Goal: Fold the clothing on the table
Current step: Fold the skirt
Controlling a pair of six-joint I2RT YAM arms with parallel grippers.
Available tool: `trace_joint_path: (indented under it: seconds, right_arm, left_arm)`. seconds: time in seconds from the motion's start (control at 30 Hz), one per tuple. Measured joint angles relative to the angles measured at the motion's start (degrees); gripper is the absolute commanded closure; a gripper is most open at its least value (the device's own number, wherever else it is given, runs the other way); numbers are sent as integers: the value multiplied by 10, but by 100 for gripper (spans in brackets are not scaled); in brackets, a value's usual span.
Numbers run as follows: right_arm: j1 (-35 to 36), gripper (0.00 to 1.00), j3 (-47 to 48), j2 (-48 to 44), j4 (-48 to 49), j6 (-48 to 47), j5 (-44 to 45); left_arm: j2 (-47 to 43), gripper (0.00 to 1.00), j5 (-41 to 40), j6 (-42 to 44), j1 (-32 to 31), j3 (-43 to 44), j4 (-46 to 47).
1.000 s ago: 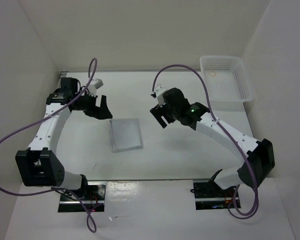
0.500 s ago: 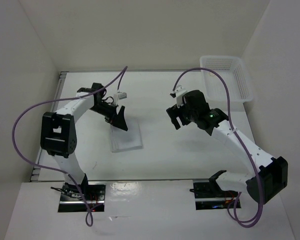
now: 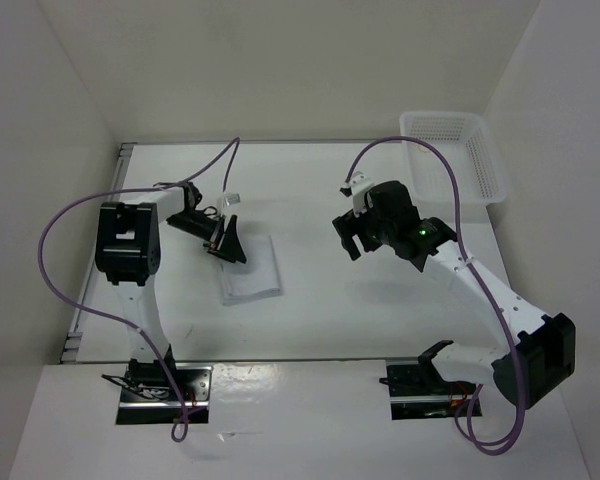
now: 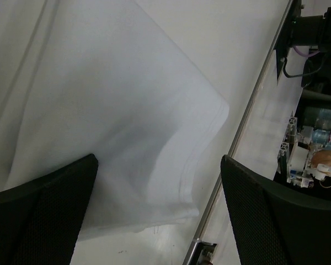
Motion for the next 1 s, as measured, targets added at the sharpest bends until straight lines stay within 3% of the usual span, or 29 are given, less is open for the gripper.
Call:
trace_joint_path:
  seconds: [0.3, 0.4, 0.5, 0.57, 0.7, 0.77, 1.0]
  right_arm:
    - [0, 11, -1, 0, 1, -3, -5]
    - [0, 11, -2, -3, 1, -4, -6]
    - [-16, 11, -8, -21, 2, -1, -7]
    - [-47, 3, -11, -47, 3, 12, -5]
    - [-144, 1, -23, -141, 23, 39, 18]
    - [-170, 1, -24, -184, 24, 49, 38]
    - [-231, 1, -30, -222, 13, 73, 88]
  left_arm:
    - [-28, 0, -25, 40, 13, 52, -82]
    - [-121, 0, -48, 8, 14, 113, -84]
    - [-273, 0, -101, -74, 19, 147, -35]
    - [-401, 0, -173, -146, 22, 142, 12]
    - [-612, 0, -292, -241, 53, 71, 72]
    - [-668, 0, -341, -260, 70, 22, 89]
    - [-632, 0, -434, -278, 134, -186, 107]
